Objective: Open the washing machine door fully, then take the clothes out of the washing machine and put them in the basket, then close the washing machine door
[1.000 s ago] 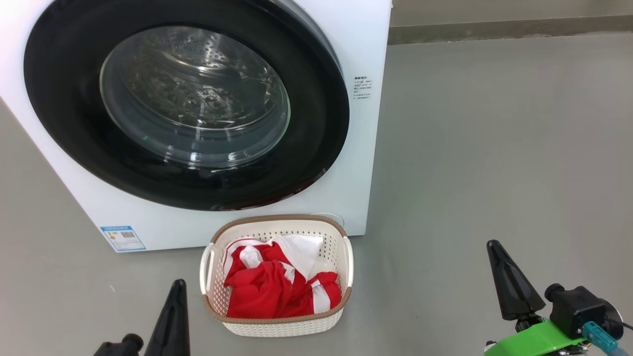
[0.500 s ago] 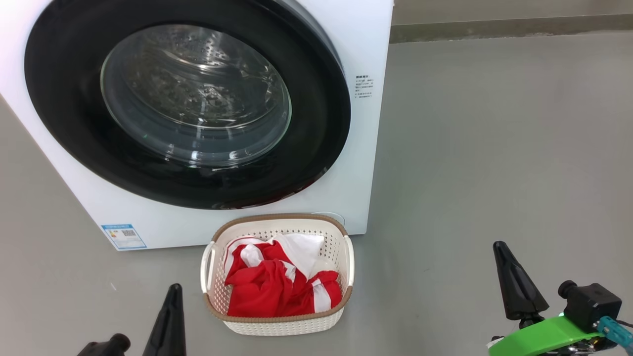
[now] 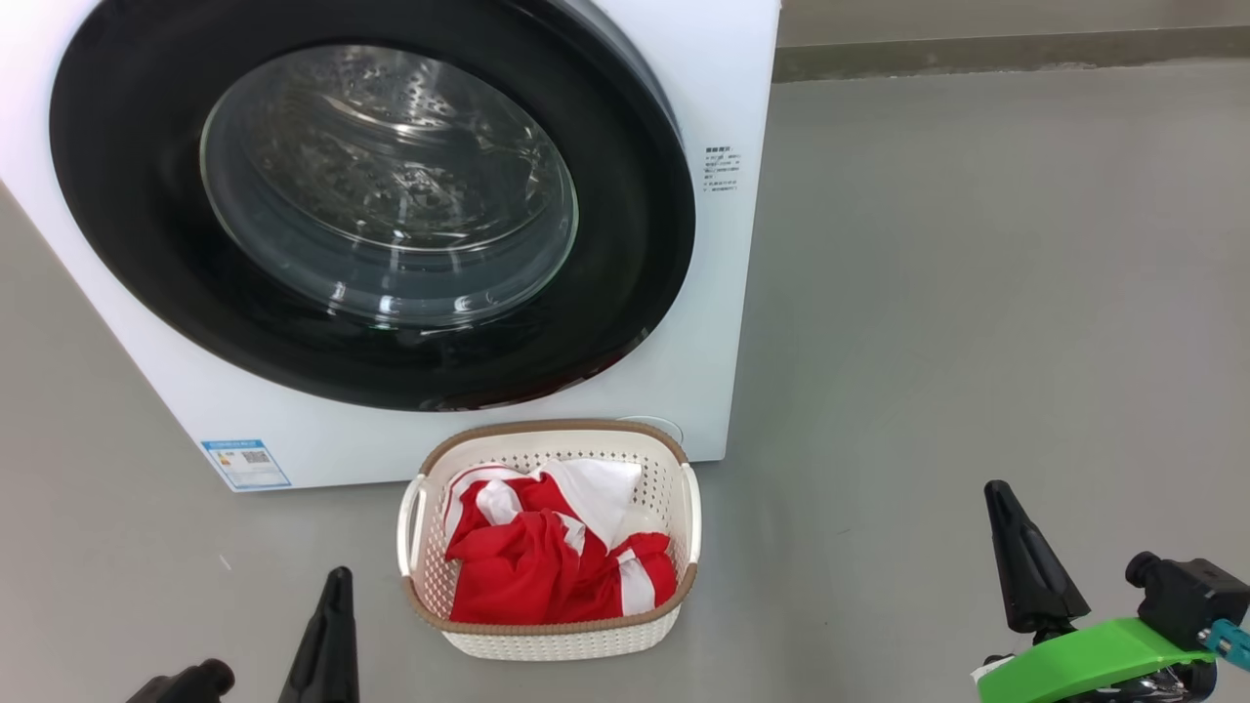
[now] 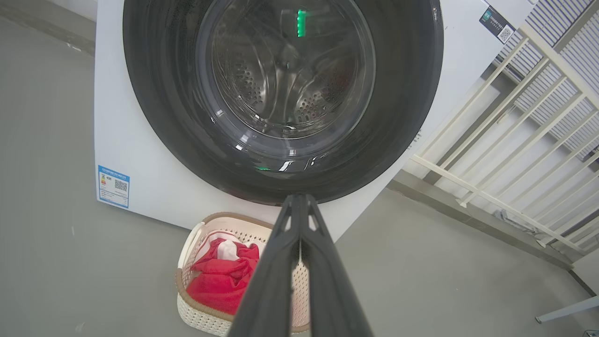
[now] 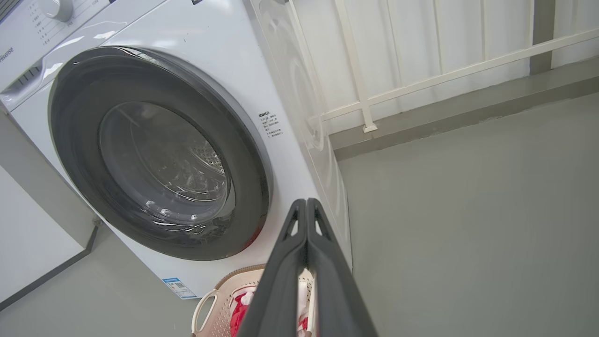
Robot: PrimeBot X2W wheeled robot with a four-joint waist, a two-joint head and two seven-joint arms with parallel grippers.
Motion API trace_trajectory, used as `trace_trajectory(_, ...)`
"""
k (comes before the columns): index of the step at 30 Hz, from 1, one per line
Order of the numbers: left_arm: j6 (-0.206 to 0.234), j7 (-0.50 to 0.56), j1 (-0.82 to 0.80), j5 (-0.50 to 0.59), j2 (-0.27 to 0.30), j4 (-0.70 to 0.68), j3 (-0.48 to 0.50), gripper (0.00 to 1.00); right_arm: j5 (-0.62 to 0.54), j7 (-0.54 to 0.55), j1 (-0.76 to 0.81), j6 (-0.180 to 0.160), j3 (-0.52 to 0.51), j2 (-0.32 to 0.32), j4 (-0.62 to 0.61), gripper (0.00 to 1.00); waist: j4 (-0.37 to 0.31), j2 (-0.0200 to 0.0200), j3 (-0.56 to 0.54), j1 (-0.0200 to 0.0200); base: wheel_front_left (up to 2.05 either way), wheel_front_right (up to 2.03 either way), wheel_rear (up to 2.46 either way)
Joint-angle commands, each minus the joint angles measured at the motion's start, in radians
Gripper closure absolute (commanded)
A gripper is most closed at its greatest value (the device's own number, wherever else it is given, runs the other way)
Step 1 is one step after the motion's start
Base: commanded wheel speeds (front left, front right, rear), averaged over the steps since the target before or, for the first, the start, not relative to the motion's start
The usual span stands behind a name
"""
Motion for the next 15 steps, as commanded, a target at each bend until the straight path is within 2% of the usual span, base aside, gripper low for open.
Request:
trace_trajectory(1,-0.007,0.003,-0.044,-0.019,0.007,-0.019,0.018,1.00,0.032,0.002,-0.050,-0.001,-0.002,-0.015,-0.021,1.00,0.000,0.0000,0.000,-0.0001,0.00,0.00,0.00)
trace_trajectory(15,-0.025,0.044,-0.060,-0.170,0.009,0.000,0.038,1.00,0.197,0.041,-0.064,-0.001,-0.009,-0.019,-0.007,1.00,0.003,0.0000,0.004,-0.0001,0.00,0.00,0.00)
